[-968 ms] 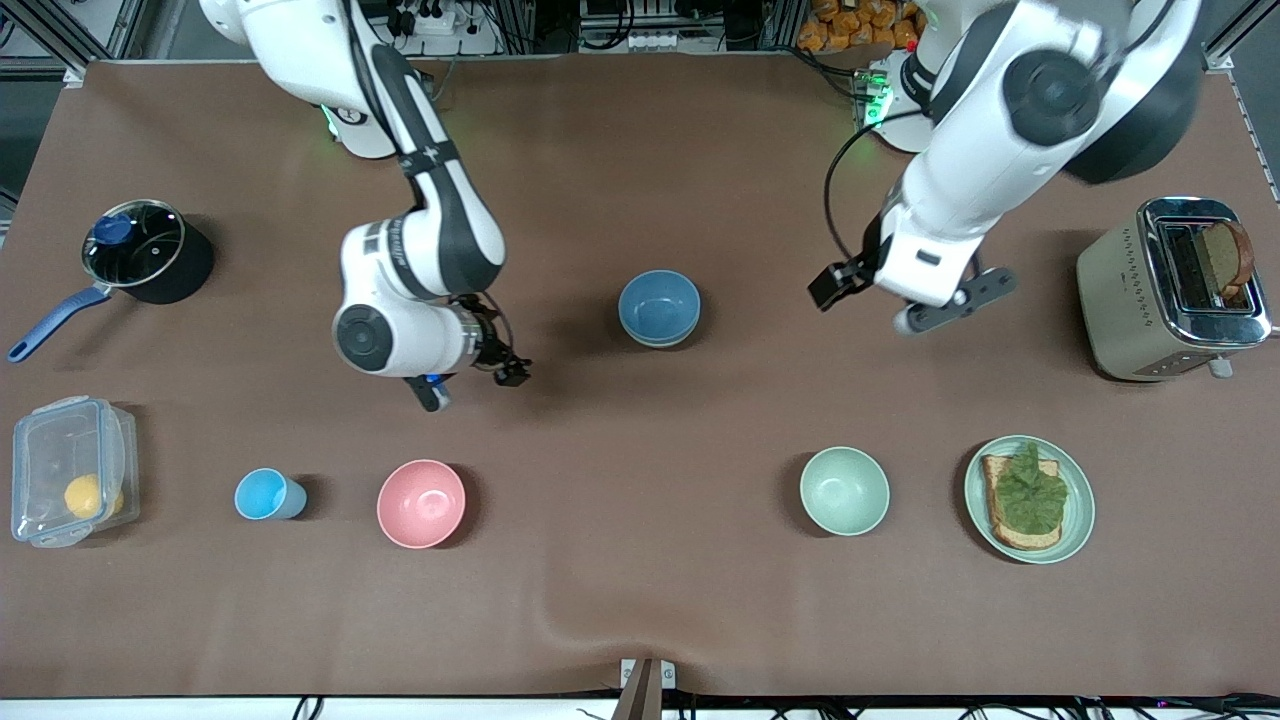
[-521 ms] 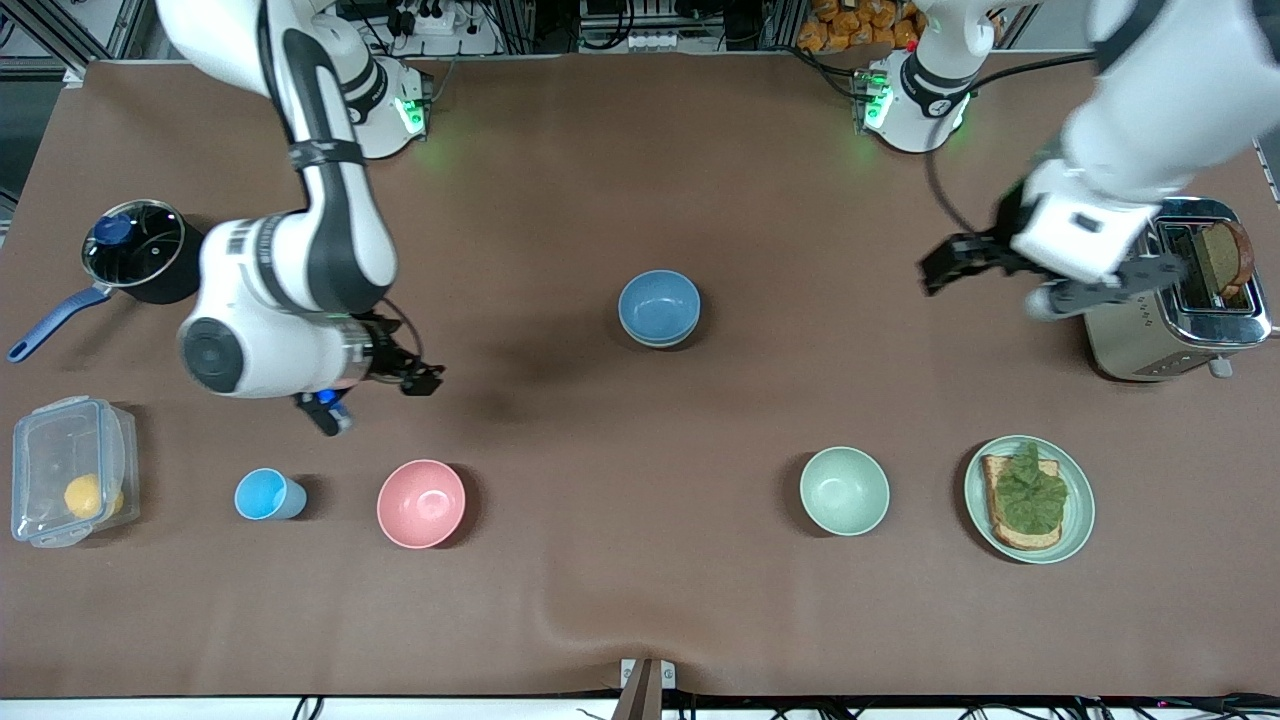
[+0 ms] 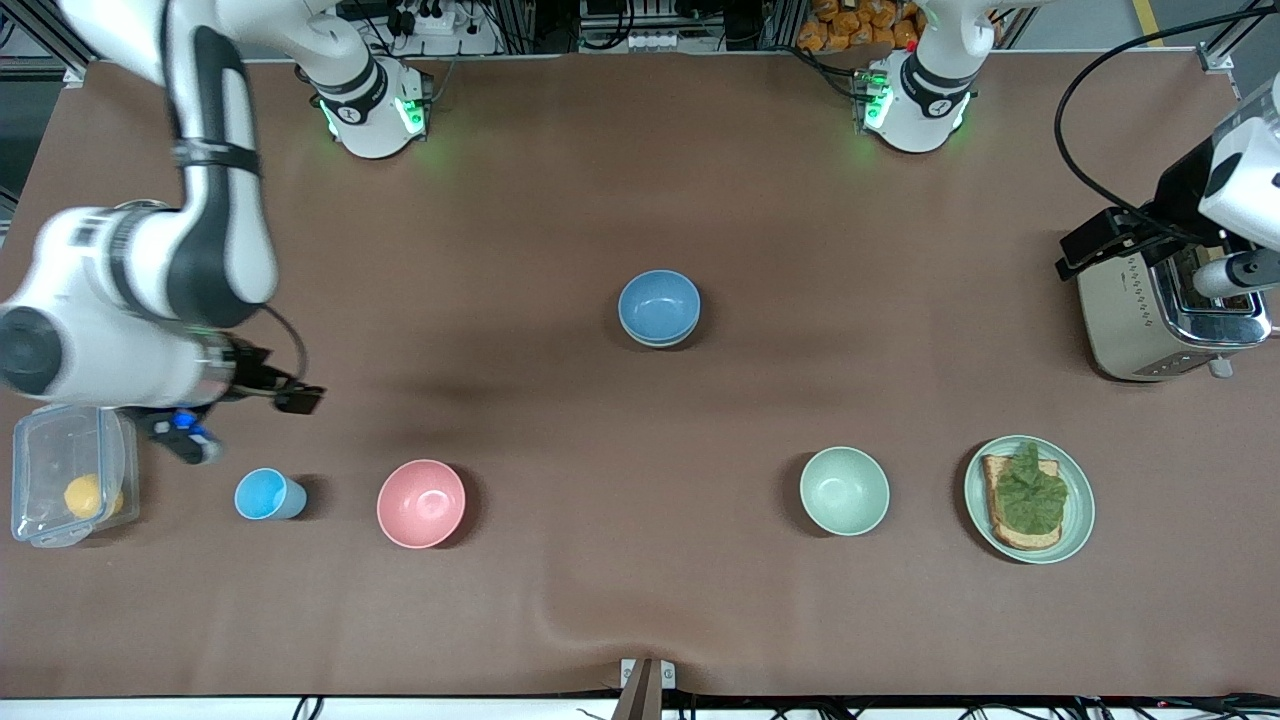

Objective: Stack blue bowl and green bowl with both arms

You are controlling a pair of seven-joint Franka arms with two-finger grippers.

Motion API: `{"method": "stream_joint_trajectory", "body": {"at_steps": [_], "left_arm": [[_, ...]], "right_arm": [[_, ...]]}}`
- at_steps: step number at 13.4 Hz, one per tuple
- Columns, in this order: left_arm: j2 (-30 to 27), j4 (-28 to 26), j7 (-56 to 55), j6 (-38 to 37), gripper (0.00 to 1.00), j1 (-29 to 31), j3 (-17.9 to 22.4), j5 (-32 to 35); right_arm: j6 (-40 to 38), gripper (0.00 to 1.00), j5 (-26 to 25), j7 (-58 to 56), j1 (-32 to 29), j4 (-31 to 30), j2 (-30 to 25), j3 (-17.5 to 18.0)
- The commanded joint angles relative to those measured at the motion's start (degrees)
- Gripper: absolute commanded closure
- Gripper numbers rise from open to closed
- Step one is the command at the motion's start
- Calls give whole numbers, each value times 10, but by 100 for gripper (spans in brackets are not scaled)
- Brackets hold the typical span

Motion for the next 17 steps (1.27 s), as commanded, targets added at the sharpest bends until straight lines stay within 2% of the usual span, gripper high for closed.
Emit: {"method": "stream_joint_trajectory", "body": {"at_steps": [1, 3, 5, 6, 8, 11, 14, 17], "left_arm": [[-7, -1, 8, -14, 0, -9, 6, 8], [-10, -1, 9, -14, 0, -9, 6, 8], [-13, -1, 23, -14, 0, -3, 6, 8], [-13, -2, 39, -14, 0, -1, 6, 8], [-14, -5, 50, -14, 0, 4, 7, 8], [-13, -5, 51, -14, 0, 3, 7, 8], [-13, -2, 52, -13, 0, 3, 7, 8], [-13, -3, 52, -14, 0, 1, 19, 5]], "right_arm": [[-10, 0, -18, -76, -84, 12, -45, 58], [-5, 0, -16, -112, -139, 18, -54, 92], [-5, 0, -38, -138, -169, 24, -69, 117], [-8, 0, -59, -152, -186, 24, -85, 139], [-21, 0, -77, -182, -246, 21, -123, 209], [-26, 0, -77, -276, -295, 26, -142, 253], [-24, 0, -88, -289, -353, 26, -174, 316], [-26, 0, -97, -286, -391, 27, -196, 356]]}}
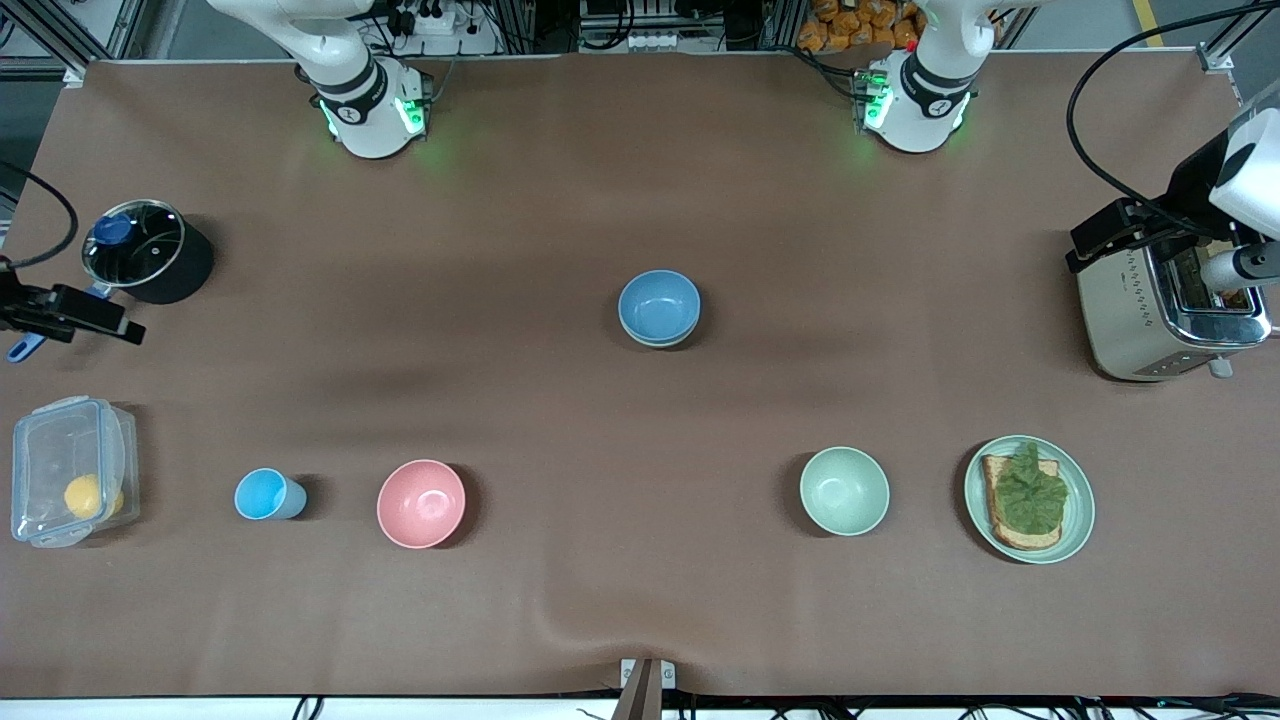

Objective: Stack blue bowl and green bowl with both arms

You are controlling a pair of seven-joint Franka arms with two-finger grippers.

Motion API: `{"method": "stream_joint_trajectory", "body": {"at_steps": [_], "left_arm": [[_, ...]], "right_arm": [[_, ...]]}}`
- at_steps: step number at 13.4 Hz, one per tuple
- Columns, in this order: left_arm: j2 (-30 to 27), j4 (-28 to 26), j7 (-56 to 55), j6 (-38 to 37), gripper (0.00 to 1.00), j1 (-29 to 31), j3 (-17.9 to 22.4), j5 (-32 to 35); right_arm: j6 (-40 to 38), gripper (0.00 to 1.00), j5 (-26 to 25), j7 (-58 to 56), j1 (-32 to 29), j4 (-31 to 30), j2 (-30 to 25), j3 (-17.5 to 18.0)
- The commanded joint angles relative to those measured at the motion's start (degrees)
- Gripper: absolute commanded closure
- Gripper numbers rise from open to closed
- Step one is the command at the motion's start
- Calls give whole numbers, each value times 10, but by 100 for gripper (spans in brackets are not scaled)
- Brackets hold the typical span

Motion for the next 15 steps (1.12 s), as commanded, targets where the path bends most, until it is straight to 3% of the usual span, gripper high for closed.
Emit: {"method": "stream_joint_trajectory", "body": {"at_steps": [1, 6, 11, 15], "left_arm": [[-10, -2, 14, -8, 0, -4, 15, 4], [-11, -1, 22, -15, 0, -7, 15, 7], [-12, 0, 28, -27, 0, -13, 9, 23], [-21, -1, 43, -27, 0, -15, 5, 25]], "right_arm": [[-10, 0, -20, -4, -45, -6, -38, 55], [-8, 0, -24, -2, -48, -18, -78, 58], [-26, 0, -46, 40, -2, -20, -80, 48], [-24, 0, -73, 45, 17, -23, -84, 68]]}}
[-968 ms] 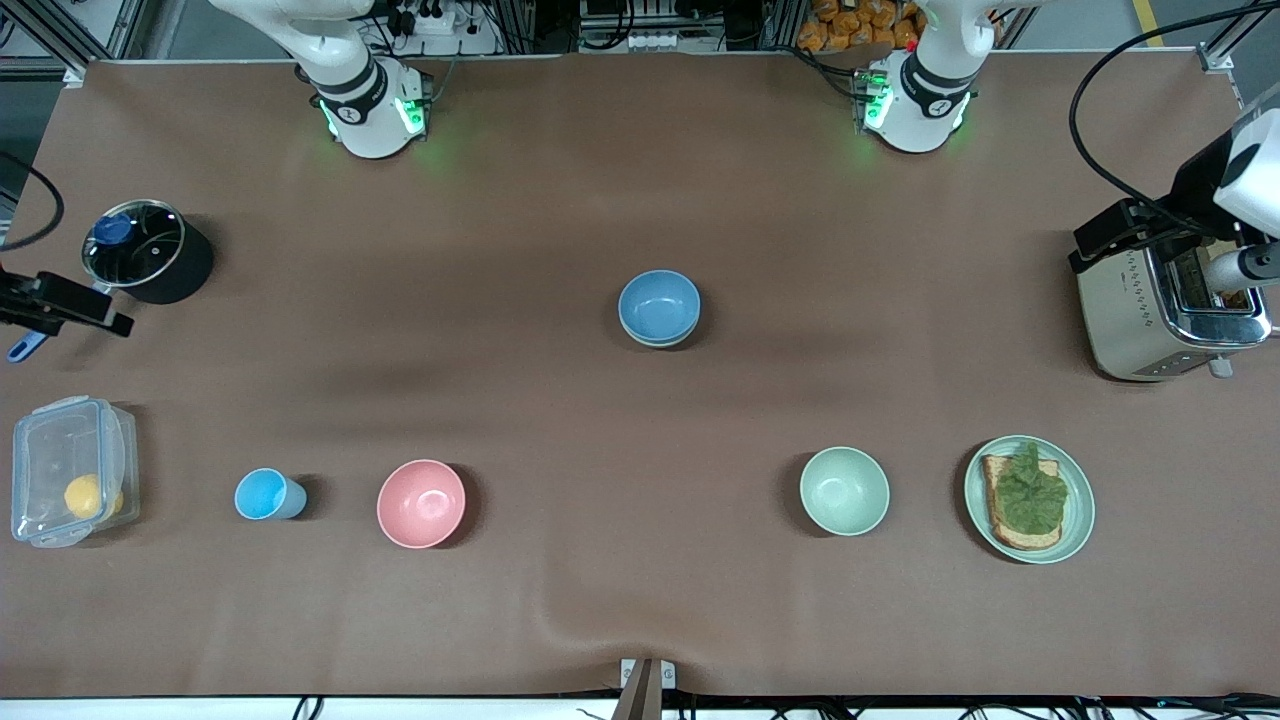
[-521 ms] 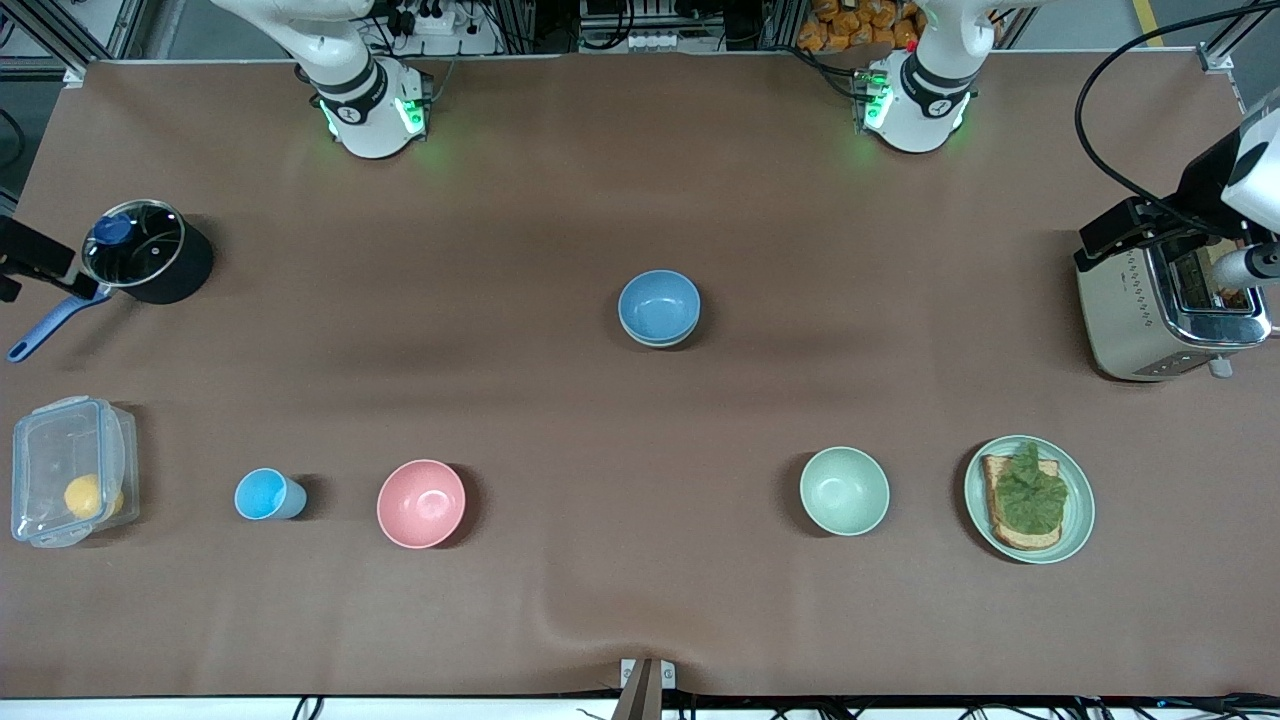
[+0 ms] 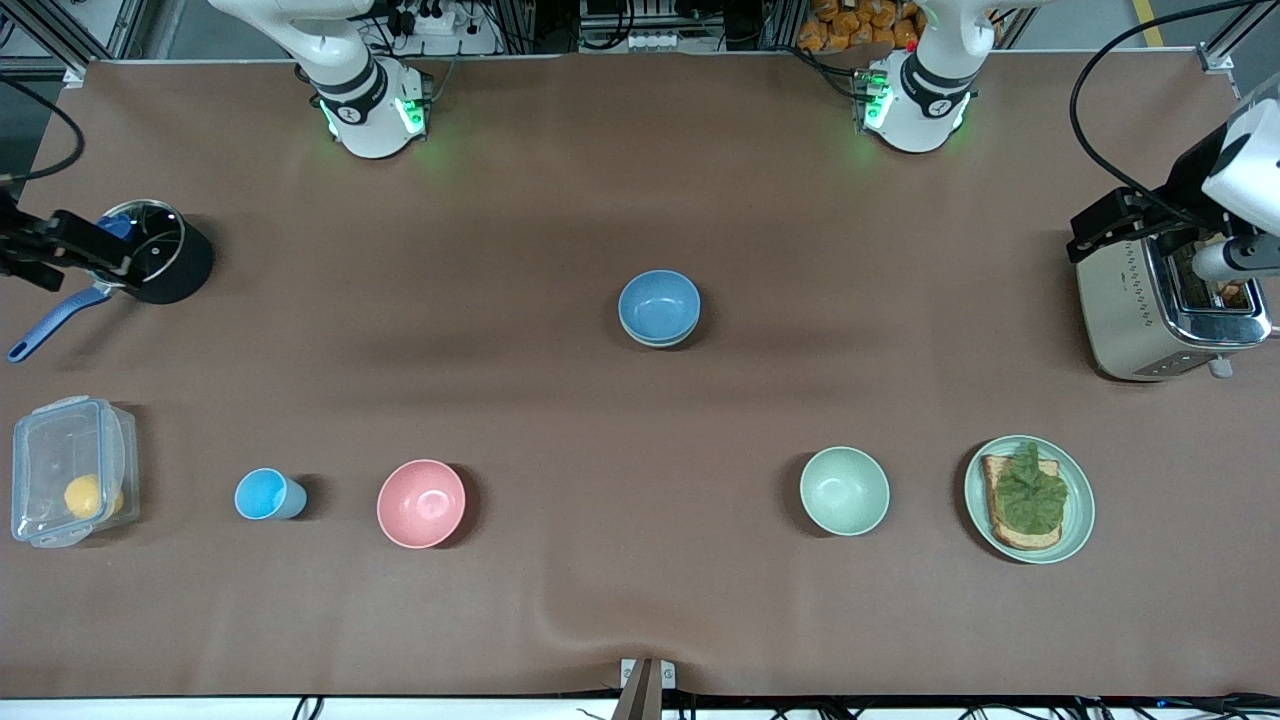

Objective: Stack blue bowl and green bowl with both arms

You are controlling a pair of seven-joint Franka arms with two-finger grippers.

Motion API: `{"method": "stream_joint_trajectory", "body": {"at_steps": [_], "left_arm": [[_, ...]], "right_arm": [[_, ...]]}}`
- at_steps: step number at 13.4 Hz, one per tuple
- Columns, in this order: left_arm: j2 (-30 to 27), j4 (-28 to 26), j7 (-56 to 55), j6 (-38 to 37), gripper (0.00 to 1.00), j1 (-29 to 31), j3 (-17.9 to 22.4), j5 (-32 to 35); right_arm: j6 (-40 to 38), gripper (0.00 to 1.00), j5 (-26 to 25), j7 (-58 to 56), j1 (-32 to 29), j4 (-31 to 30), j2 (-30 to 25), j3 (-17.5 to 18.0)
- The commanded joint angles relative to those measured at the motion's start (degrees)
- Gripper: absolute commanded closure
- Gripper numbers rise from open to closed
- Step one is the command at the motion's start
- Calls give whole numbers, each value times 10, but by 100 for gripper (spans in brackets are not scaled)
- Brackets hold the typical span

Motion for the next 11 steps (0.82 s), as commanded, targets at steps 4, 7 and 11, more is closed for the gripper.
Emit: {"method": "stream_joint_trajectory", "body": {"at_steps": [4, 7, 11], "left_arm": [[-13, -1, 12, -11, 0, -5, -1, 29], [-13, 0, 12, -11, 0, -5, -1, 28], [-13, 1, 12, -12, 0, -5, -1, 28]], "right_arm": [[9, 0, -19, 7, -5, -12, -12, 10], [15, 0, -22, -13, -6, -13, -15, 8], [17, 0, -41, -37, -3, -12, -15, 8]]}}
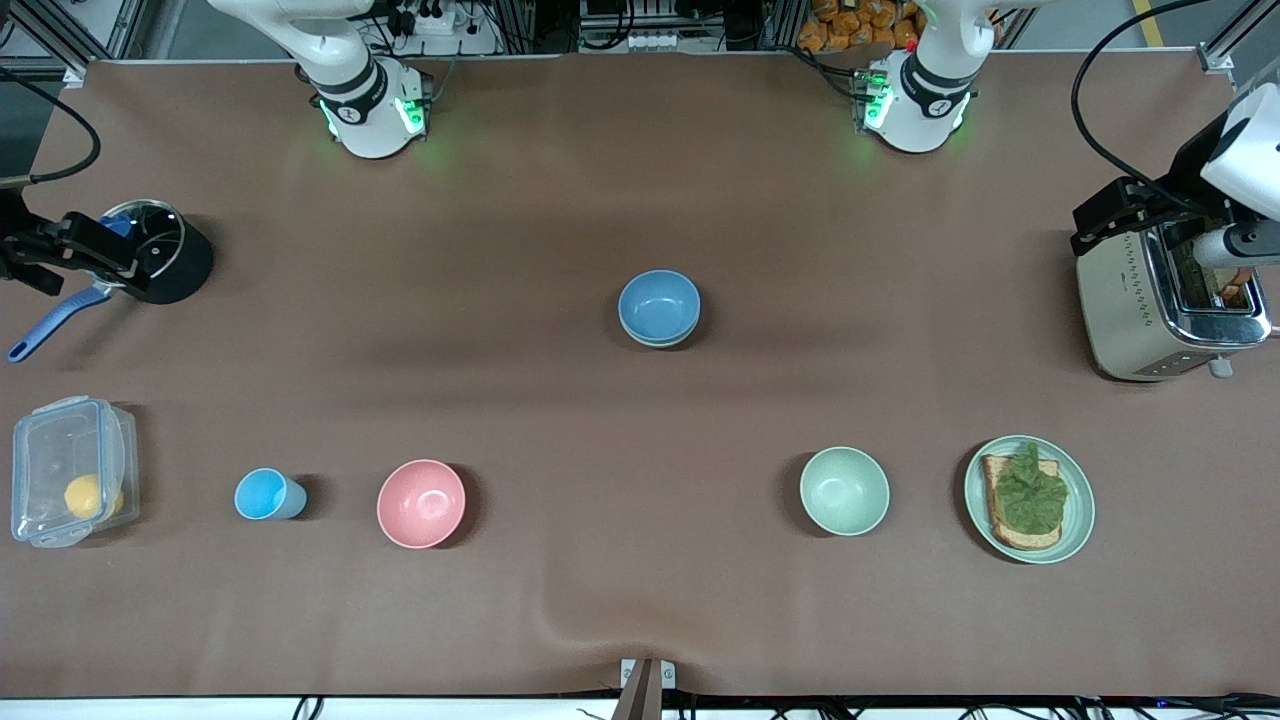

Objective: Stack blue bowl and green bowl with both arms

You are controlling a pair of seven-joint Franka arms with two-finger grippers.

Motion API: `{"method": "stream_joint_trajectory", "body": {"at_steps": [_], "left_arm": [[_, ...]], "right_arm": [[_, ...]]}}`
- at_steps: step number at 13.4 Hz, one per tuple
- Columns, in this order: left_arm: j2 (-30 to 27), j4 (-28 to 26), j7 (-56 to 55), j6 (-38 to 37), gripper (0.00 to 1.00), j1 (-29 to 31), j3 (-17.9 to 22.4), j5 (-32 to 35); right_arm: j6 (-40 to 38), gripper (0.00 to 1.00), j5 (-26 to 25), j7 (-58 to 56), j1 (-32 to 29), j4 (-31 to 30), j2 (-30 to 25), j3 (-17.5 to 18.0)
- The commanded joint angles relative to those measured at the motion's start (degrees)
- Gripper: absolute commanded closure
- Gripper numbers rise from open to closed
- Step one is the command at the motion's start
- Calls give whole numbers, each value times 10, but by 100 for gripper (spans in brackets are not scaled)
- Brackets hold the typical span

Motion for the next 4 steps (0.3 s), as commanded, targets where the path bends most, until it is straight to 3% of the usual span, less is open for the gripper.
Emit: {"method": "stream_joint_trajectory", "body": {"at_steps": [1, 4], "left_arm": [[-8, 3, 12, -10, 0, -1, -1, 15], [-7, 8, 12, -15, 0, -1, -1, 15]], "right_arm": [[3, 0, -17, -21, -1, -12, -13, 4], [1, 0, -17, -20, -2, -8, -11, 4]]}}
